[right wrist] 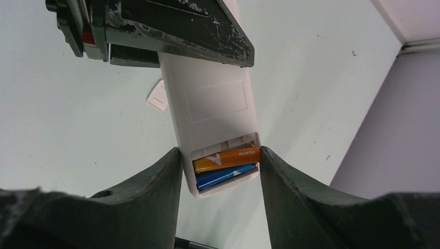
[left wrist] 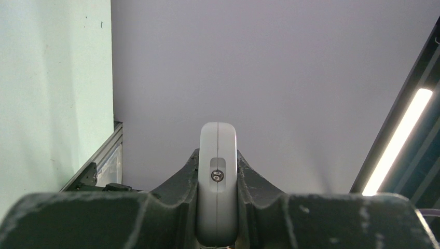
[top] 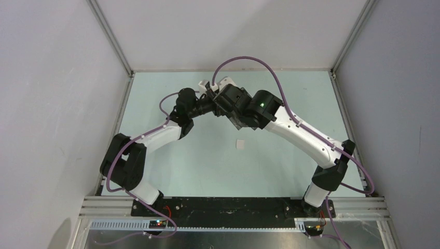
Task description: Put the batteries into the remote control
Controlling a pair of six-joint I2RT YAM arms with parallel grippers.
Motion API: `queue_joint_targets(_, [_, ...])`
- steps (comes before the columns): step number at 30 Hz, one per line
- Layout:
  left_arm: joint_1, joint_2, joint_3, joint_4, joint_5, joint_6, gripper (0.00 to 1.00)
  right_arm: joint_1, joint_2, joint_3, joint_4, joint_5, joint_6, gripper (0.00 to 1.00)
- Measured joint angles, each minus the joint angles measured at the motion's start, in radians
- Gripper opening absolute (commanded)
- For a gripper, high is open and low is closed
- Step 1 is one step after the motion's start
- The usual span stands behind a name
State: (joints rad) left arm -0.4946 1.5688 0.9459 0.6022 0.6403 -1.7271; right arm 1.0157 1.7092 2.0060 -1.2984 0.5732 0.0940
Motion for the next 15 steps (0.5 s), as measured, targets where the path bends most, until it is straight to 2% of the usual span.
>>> queue_joint_targets(6, [0.008,-0.006,0.000,-0.013,-0.010,-0.004,0.00,0.035,-0.005,-0.055,0.046,0.099,0.001,0.56])
queue_joint_targets(11, [0.011,-0.015,-0.002,-0.036,-0.014,-0.013,0.00,0.050,-0.015,-0.112,0.082,0.149,-0.011,0.67])
queue_joint_targets(15, [0.011,-0.018,-0.002,-0.045,-0.025,-0.028,0.00,0.050,-0.016,-0.127,0.108,0.164,-0.021,0.68])
